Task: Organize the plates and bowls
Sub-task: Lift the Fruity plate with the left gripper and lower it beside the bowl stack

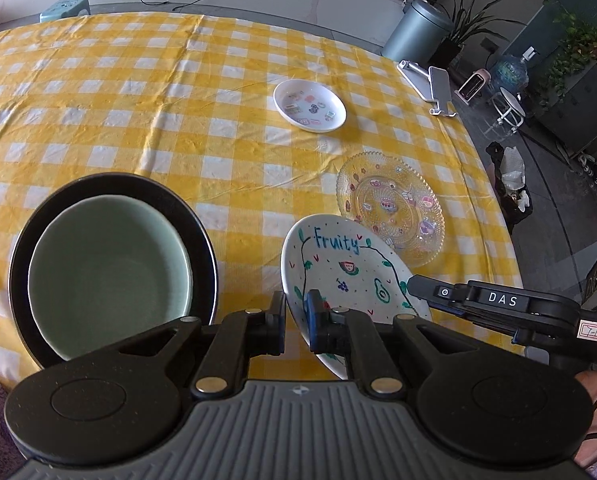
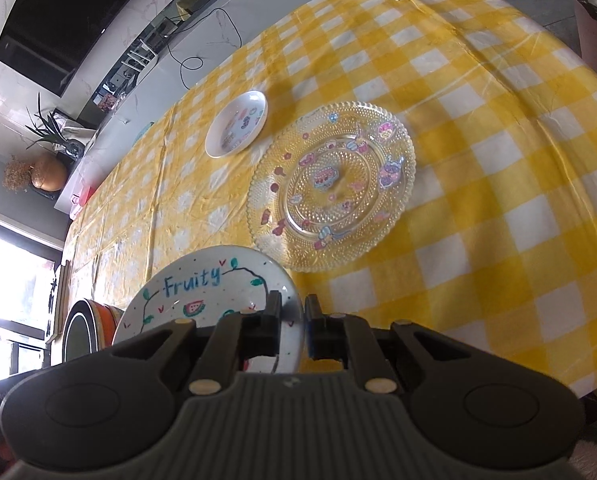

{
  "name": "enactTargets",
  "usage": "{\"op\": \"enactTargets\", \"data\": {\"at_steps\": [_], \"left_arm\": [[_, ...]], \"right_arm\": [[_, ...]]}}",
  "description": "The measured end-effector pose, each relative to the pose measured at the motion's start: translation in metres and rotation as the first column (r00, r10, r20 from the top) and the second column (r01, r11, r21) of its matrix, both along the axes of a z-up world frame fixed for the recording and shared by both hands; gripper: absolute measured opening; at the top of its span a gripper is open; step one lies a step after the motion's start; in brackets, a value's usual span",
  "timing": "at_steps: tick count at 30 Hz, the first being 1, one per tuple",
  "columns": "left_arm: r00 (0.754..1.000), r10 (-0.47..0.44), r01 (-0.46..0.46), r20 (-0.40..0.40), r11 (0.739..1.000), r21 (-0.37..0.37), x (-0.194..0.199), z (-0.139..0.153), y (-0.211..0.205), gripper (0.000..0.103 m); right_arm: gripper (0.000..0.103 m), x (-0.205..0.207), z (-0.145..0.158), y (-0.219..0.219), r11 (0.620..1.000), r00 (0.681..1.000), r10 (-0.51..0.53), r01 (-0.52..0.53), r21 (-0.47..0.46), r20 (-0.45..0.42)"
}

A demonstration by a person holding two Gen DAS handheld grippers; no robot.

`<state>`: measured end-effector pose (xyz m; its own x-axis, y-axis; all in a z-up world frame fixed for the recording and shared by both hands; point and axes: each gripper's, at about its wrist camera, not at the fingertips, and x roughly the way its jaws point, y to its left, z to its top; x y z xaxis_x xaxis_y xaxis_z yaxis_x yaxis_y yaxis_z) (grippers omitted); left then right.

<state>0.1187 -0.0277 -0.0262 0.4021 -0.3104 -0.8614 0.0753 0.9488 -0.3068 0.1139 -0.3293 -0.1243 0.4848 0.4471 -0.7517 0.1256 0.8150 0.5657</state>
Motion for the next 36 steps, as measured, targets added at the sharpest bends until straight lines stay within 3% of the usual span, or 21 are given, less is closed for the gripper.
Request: {"op": "enactTargets", "data": {"at_steps": [15, 36], "left_arm": [[1.000, 0.017, -0.017, 0.014, 0.998, 0.066, -0.028, -0.034, -0.018, 0.013], [0.999, 0.015, -0.023, 0.043, 0.983, 0.180, -0.021, -0.066, -0.033, 0.014]], "right_arm": [[0.012, -0.006, -0.015, 0.002, 0.994, 0.997, 0.048, -0.053, -0.100, -0.059], [0.013, -0.002, -0.019, 0.016, 0.975, 0.995, 0.074, -0.086, -0.206, -0.065]]}}
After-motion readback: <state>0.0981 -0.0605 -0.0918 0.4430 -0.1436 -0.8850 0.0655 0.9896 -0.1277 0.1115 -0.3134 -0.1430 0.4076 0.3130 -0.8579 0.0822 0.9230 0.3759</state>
